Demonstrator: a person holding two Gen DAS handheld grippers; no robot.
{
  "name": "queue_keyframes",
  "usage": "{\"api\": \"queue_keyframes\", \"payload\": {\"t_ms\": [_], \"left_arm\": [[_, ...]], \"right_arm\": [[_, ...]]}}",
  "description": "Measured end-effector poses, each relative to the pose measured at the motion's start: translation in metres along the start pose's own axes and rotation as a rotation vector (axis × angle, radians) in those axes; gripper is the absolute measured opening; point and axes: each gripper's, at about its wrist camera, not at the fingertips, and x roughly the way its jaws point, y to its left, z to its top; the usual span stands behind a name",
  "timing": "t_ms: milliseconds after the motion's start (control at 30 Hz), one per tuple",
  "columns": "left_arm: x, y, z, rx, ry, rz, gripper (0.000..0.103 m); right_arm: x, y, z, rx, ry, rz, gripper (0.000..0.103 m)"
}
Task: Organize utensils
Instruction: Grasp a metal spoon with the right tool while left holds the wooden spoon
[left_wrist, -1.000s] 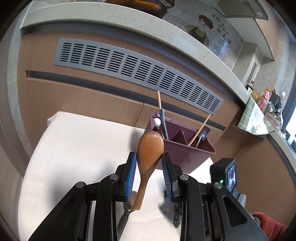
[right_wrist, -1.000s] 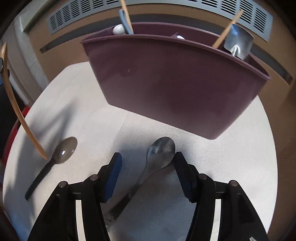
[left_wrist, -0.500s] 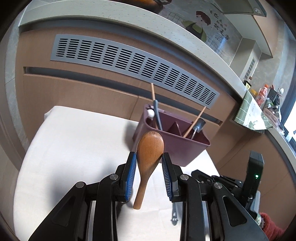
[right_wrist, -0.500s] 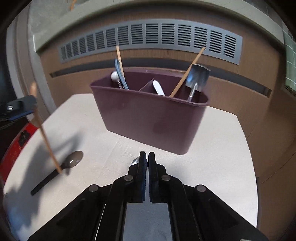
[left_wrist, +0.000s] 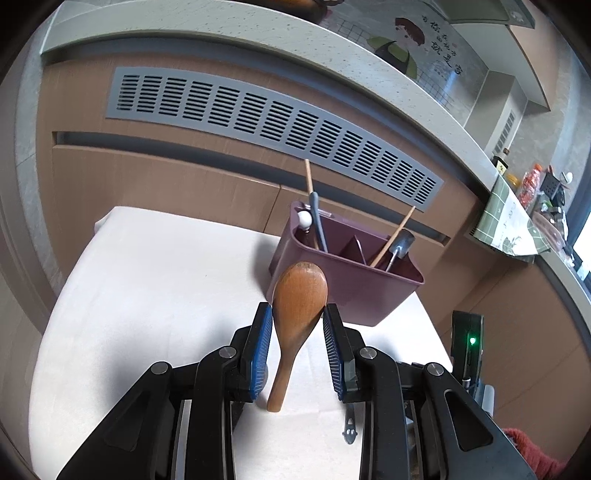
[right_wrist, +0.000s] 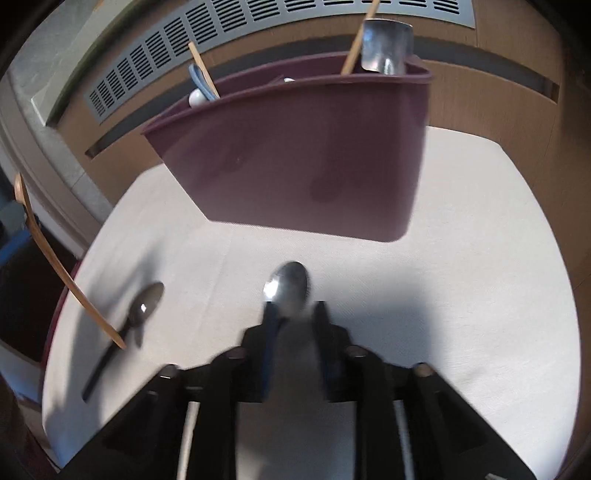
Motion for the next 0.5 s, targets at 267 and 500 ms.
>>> {"api": "queue_keyframes", "payload": {"t_ms": [267,500], "left_arm": [[-0.007,0.020,-0.006,-0.049,-0.007,-0.014,0.029],[-0.016,0.030,-0.008,-0.064,-0.017,-0.031,0.029]], "right_arm": [[0.015,0.053,-0.002,-0.211,0.055,-0.179,0.062],[-0.008,0.043,-0.021,-0.363,0.160,-0.116,0.055]]}}
